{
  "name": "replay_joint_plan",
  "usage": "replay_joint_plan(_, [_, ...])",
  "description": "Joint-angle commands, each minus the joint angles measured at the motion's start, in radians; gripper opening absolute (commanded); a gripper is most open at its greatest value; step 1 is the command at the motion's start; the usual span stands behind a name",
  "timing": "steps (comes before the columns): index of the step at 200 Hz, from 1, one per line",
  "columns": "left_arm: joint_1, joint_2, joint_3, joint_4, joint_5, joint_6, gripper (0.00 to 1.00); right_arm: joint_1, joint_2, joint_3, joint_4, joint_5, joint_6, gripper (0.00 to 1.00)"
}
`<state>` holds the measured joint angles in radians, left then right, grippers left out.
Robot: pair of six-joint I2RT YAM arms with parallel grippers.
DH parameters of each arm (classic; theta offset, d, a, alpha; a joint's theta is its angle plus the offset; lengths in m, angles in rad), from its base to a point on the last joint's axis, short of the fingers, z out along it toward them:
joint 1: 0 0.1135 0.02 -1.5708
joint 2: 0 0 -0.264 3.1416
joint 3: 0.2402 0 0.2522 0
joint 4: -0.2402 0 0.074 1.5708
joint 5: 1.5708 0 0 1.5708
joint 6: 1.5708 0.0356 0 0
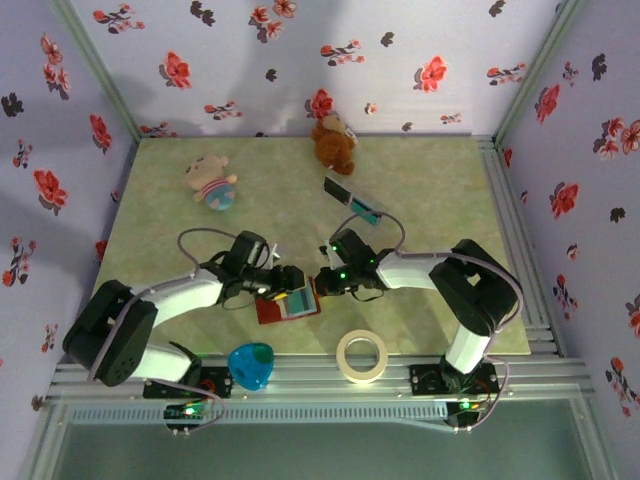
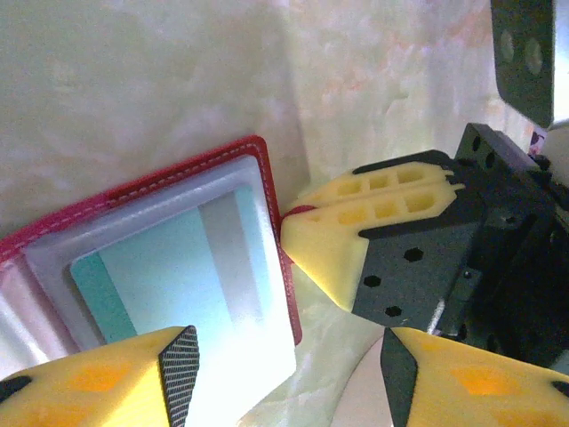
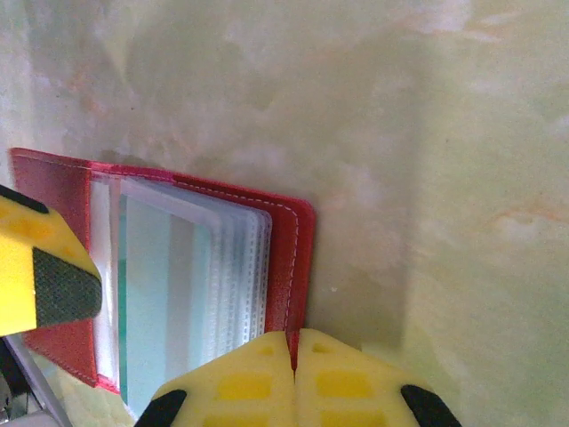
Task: Put the credit cards into the card holder
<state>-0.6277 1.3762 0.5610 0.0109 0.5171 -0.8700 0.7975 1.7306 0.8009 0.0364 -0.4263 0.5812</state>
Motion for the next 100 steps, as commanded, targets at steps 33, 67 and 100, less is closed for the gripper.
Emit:
replay_joint_plan(33, [0.063, -0.354, 0.042, -0.442, -0.325, 0.032, 0.65, 0.005, -0.023, -0.034, -0.028, 0.018, 0.009, 0.05])
replay_joint_plan(67, [0.161, -0.474, -0.039, -0.588, -0.341, 0.016, 0.65, 0.005, -0.007, -0.034, -0.012, 0.010, 0.012, 0.05])
replay_joint_plan(100, [0.187, -0.444, -0.137, -0.439, -0.201, 0.016, 0.65, 0.005, 0.001, -0.032, -0.009, 0.000, 0.007, 0.05])
